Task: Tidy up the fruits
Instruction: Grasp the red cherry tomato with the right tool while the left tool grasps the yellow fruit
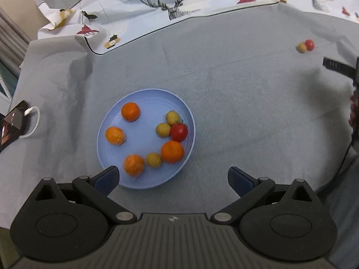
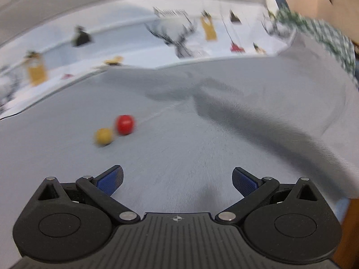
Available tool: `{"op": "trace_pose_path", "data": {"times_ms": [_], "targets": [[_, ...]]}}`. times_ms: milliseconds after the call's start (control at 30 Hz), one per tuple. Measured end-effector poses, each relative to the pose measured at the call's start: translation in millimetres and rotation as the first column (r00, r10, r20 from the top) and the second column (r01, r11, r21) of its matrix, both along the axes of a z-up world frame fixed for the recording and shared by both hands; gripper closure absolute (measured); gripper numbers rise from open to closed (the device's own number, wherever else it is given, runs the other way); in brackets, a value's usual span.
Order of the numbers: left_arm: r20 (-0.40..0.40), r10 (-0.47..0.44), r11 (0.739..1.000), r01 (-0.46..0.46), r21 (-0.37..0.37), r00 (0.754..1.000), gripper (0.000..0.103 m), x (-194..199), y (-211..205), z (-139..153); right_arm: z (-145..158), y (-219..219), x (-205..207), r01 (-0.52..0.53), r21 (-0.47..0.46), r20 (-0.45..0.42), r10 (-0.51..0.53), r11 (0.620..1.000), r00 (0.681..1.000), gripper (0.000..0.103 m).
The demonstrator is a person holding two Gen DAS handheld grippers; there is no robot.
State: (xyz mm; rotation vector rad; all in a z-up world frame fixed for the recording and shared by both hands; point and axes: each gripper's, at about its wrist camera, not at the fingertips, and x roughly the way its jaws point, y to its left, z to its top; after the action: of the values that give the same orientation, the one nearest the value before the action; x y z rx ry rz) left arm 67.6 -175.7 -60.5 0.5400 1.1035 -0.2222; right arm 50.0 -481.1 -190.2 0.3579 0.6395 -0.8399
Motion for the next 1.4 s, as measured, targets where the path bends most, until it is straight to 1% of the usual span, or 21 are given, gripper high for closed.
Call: {"op": "trace_pose_path", "data": {"times_ms": [100, 167, 233, 367, 400, 433, 467, 500, 533, 600, 667, 733, 800, 900, 1033, 1167, 1200, 1267, 1300, 1333, 1400], "targets": [[-0.036, 0.004, 1.0, -0.003, 0.027, 0.999, 0.0, 21, -23, -14, -22, -28, 35, -0.001, 0.034, 0.005, 0.001, 0.999, 1.0, 0.001], [-0.051, 0.0, 0.999, 0.002, 0.043, 0.999, 0.0, 34, -39, -22, -31, -35, 55, -0.049, 0.027, 0.016, 0.049, 0.998, 0.999, 0.0], [-0.043, -0.018, 0.998, 0.021, 0.054, 0.999, 0.0, 45, -58, -29, -34, -33, 76, -0.093, -0.038, 0.004, 0.093, 0.995, 0.996, 0.0], [-0.018, -0.07, 0.996, 0.071, 0.056, 0.997, 0.0, 62, -98, -40, -36, -30, 99, -0.14, -0.099, -0.019, 0.139, 0.985, 0.99, 0.003], [-0.016, -0.084, 0.995, 0.085, 0.051, 0.996, 0.0, 66, -110, -43, -36, -30, 99, -0.146, -0.1, -0.015, 0.145, 0.984, 0.989, 0.009], [-0.012, -0.102, 0.994, 0.102, 0.037, 0.995, 0.0, 70, -123, -46, -34, -29, 97, -0.153, -0.102, -0.004, 0.154, 0.983, 0.988, 0.027], [-0.005, -0.12, 0.993, 0.12, 0.02, 0.993, 0.0, 74, -134, -49, -31, -31, 97, -0.172, -0.122, -0.006, 0.172, 0.977, 0.985, 0.068], [0.007, -0.141, 0.99, 0.141, 0.001, 0.99, 0.0, 79, -151, -53, -27, -31, 95, -0.186, -0.144, -0.024, 0.184, 0.972, 0.983, 0.071], [0.019, -0.162, 0.987, 0.162, -0.021, 0.987, 0.0, 83, -165, -55, -26, -35, 93, -0.17, -0.148, -0.035, 0.166, 0.974, 0.985, 0.072], [0.032, -0.202, 0.976, 0.204, -0.07, 0.979, 0.0, 92, -193, -60, -23, -50, 80, -0.096, -0.101, 0.01, 0.098, 0.99, 0.995, 0.072], [0.027, -0.236, 0.963, 0.237, -0.127, 0.971, 0.0, 100, -224, -68, -22, -69, 66, 0.011, -0.097, 0.003, -0.011, 0.995, 1.0, 0.072], [0.004, -0.274, 0.945, 0.271, -0.182, 0.962, 0.0, 107, -258, -79, -22, -88, 48, 0.1, -0.055, 0.03, -0.099, 0.993, 0.995, 0.071], [-0.024, -0.313, 0.931, 0.302, -0.206, 0.949, 0.0, 111, -287, -91, -23, -102, 30, 0.165, -0.008, 0.054, -0.164, 0.986, 0.985, 0.071], [-0.064, -0.363, 0.913, 0.341, -0.224, 0.93, 0.0, 117, -326, -109, -25, -113, 16, 0.192, 0.051, 0.1, -0.196, 0.98, 0.975, 0.071], [-0.117, -0.392, 0.899, 0.353, -0.258, 0.912, 0.0, 122, -357, -126, -28, -115, 14, 0.206, 0.071, 0.11, -0.213, 0.976, 0.971, 0.071], [-0.152, -0.364, 0.904, 0.309, -0.294, 0.919, 0.001, 132, -374, -133, -27, -116, 19, 0.208, 0.063, 0.099, -0.214, 0.976, 0.972, 0.071], [-0.162, -0.351, 0.905, 0.289, -0.311, 0.922, 0.007, 134, -376, -134, -27, -116, 19, 0.209, 0.061, 0.099, -0.214, 0.976, 0.972, 0.071], [-0.204, -0.329, 0.909, 0.251, -0.333, 0.922, 0.031, 141, -380, -136, -27, -117, 19, 0.212, 0.061, 0.098, -0.218, 0.975, 0.971, 0.071], [-0.214, -0.325, 0.914, 0.247, -0.321, 0.921, 0.047, 142, -382, -137, -27, -117, 20, 0.213, 0.058, 0.096, -0.218, 0.975, 0.971, 0.071], [-0.191, -0.328, 0.916, 0.262, -0.303, 0.925, 0.079, 141, -383, -136, -27, -117, 21, 0.214, 0.055, 0.094, -0.219, 0.975, 0.971, 0.071], [-0.213, -0.342, 0.914, 0.272, -0.301, 0.915, 0.079, 139, -382, -135, -27, -115, 21, 0.217, 0.05, 0.091, -0.221, 0.975, 0.971, 0.071]]}}
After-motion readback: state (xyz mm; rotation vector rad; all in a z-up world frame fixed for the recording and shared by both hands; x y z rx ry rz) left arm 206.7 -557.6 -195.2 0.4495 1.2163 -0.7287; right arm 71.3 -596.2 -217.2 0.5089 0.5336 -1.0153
